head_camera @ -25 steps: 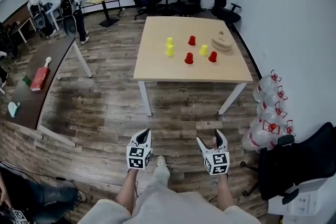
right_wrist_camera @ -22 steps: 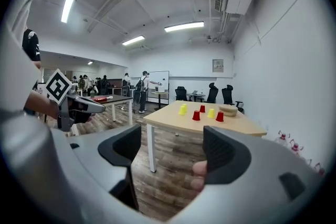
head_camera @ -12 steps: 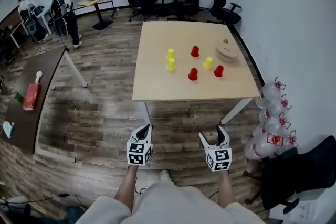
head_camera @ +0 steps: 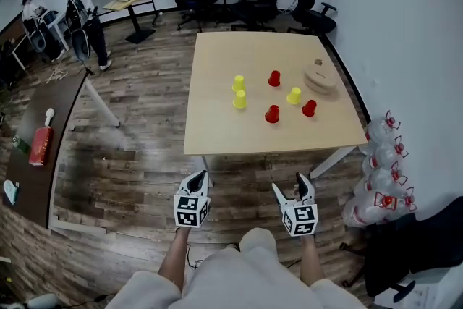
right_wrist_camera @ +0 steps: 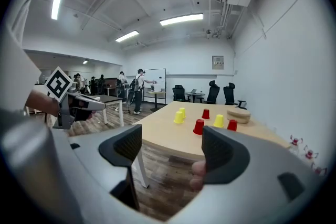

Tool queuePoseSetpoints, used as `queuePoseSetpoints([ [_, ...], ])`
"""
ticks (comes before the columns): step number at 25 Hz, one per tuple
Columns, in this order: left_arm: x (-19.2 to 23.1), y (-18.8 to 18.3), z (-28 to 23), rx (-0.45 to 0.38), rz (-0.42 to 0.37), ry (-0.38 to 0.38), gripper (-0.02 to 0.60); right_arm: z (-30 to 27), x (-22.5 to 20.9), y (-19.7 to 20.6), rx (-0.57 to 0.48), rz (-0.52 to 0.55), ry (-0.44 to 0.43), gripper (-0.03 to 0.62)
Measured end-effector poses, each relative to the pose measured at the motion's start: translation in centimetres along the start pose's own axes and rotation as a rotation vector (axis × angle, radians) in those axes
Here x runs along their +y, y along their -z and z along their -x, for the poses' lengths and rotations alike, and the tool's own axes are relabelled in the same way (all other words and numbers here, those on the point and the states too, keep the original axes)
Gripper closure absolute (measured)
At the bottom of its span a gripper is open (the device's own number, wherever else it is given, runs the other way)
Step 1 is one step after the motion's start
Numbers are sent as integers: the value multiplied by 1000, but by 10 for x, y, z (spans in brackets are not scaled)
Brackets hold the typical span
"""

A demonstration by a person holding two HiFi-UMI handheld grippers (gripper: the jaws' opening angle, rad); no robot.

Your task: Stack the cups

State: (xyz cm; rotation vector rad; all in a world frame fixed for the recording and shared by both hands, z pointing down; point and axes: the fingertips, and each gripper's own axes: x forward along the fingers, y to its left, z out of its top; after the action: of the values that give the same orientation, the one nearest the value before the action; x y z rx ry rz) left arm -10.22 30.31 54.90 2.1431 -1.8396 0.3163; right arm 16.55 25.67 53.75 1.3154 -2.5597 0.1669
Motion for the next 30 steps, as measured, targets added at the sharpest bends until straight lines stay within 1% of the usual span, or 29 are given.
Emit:
queuePoseSetpoints([
  [6,13,-4,-34,20,-5,5,572,-38,-6,-1,14,-5,-29,244],
  [11,27,-25,-79,-1,-8,-3,572,-81,-23,-9,4,-3,-46,244],
  [14,37,-35,-111,5,-1,-13,572,-112,-38,-16,1,-4,-55,244],
  [18,46,-57,-157,13,0,-24,572,-158,-63,-34,-4,-6,-77,244],
  [21,57,-77,-193,16,15,-40,572,-196,-81,-53,-11,-8,-91,244],
  [26,70,-106,-248,13,25,-57,572,-253,-104,-79,-23,-5,-129,244],
  [30,80,-122,-285,23,30,-77,572,-293,-122,-96,-27,-9,-160,247],
])
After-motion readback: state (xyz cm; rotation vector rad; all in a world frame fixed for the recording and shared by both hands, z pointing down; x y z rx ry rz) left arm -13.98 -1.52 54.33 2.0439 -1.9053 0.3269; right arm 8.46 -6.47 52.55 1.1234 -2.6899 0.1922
